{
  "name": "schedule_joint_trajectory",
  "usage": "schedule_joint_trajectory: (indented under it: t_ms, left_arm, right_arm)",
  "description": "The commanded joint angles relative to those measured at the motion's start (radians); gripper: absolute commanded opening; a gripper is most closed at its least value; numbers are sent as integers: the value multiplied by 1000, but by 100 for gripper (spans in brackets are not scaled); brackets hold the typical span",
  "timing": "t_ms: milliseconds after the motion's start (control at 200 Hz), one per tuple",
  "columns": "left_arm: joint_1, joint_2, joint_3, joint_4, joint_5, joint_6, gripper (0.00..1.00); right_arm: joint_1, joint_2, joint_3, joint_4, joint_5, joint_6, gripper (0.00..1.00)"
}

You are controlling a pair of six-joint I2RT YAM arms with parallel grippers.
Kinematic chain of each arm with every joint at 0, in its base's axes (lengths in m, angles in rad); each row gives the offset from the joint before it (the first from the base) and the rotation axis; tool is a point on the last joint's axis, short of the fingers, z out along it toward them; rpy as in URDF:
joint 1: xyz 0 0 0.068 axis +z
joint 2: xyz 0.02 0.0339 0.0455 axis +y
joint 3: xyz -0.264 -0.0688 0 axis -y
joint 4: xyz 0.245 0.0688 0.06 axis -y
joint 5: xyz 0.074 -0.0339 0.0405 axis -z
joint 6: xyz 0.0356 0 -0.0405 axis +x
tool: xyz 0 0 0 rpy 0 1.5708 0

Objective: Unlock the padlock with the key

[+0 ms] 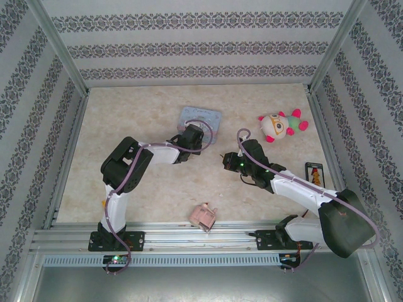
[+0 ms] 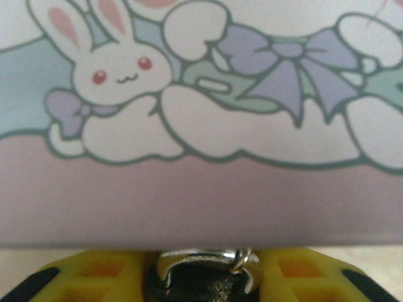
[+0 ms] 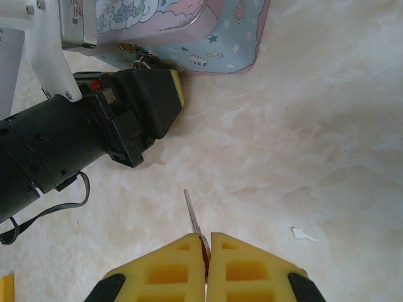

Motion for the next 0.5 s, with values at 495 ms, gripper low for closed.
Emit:
schedule_joint_trajectory:
  t_ms: [495]
  left_arm:
    - [-65, -73, -32, 29, 159, -164, 10]
  right_arm:
    - [-10, 37, -78, 115, 6, -21, 0]
